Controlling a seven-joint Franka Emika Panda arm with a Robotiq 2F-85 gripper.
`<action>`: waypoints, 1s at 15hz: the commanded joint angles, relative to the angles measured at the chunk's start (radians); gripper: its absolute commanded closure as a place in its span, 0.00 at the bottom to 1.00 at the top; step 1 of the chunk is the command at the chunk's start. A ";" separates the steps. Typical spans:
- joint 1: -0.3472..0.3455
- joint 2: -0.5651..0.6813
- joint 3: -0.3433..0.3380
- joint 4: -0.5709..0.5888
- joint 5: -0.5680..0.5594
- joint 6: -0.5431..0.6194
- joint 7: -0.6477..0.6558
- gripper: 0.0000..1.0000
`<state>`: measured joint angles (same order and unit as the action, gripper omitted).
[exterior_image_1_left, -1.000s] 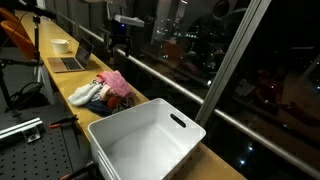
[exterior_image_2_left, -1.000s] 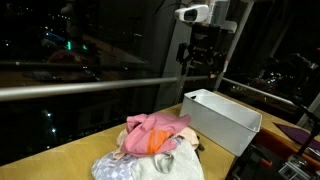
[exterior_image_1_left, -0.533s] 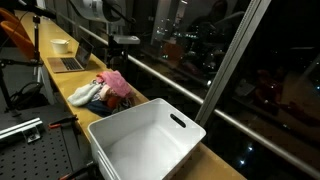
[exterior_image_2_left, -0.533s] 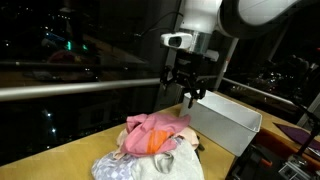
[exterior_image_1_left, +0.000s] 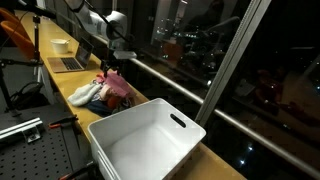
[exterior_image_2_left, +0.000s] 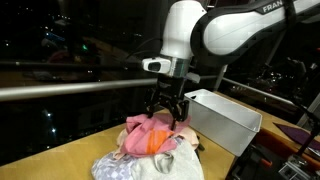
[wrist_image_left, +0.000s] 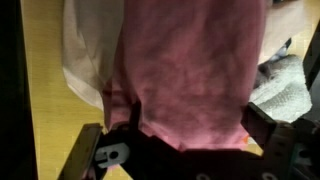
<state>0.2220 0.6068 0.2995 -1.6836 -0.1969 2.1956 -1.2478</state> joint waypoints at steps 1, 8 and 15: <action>0.008 0.138 0.028 0.158 0.070 -0.047 -0.047 0.00; 0.056 0.393 0.037 0.391 0.156 -0.353 -0.035 0.00; 0.077 0.501 0.019 0.533 0.151 -0.524 0.004 0.28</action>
<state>0.2789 1.0591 0.3349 -1.2407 -0.0634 1.7249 -1.2698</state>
